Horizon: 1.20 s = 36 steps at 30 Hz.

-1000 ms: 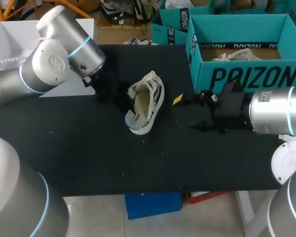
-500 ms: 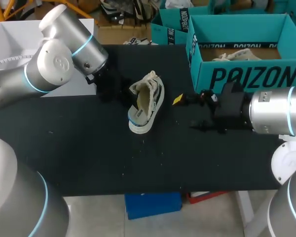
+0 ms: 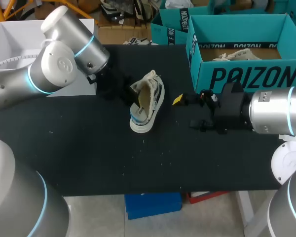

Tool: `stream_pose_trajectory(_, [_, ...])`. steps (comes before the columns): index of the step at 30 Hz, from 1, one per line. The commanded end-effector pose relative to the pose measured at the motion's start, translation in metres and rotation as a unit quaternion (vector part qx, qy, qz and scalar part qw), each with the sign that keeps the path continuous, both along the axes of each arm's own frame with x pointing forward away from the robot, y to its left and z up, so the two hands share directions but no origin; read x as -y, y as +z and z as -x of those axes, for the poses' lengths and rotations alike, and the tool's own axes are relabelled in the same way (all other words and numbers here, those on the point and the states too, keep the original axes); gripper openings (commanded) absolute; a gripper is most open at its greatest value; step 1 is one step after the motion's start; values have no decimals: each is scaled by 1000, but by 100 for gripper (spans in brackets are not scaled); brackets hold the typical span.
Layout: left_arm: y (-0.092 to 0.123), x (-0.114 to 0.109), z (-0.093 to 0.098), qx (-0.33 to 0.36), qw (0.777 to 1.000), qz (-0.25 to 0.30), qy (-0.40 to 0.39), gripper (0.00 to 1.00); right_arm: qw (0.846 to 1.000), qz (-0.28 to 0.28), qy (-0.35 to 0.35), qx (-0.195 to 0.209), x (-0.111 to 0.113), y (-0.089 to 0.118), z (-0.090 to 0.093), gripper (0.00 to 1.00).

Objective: Take the shoe out of the shoebox, open the shoe tongue, remove and reinsert the insole, then place the shoe into the shoebox

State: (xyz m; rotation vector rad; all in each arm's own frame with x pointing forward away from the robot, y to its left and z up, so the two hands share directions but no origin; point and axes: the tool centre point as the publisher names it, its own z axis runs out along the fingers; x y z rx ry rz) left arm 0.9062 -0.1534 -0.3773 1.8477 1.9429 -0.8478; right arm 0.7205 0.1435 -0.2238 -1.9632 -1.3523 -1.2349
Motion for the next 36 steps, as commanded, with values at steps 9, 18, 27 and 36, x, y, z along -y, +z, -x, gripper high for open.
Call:
stream_pose_trajectory(9, [8,-7,17,16,999,-37,17,0,1000,0,0,0,0,0,0,100])
stream_pose_trajectory(18, [5,-4,3,27,997,-49,50,0,1000,0,0,0,0,0,0,100])
stream_pose_trajectory(27, [0,2,-11,39,994,-55,83,0,1000,0,0,0,0,0,0,100])
stream_pose_trajectory(36, [6,3,-4,41,994,-50,84,24,1000,0,0,0,0,0,0,100])
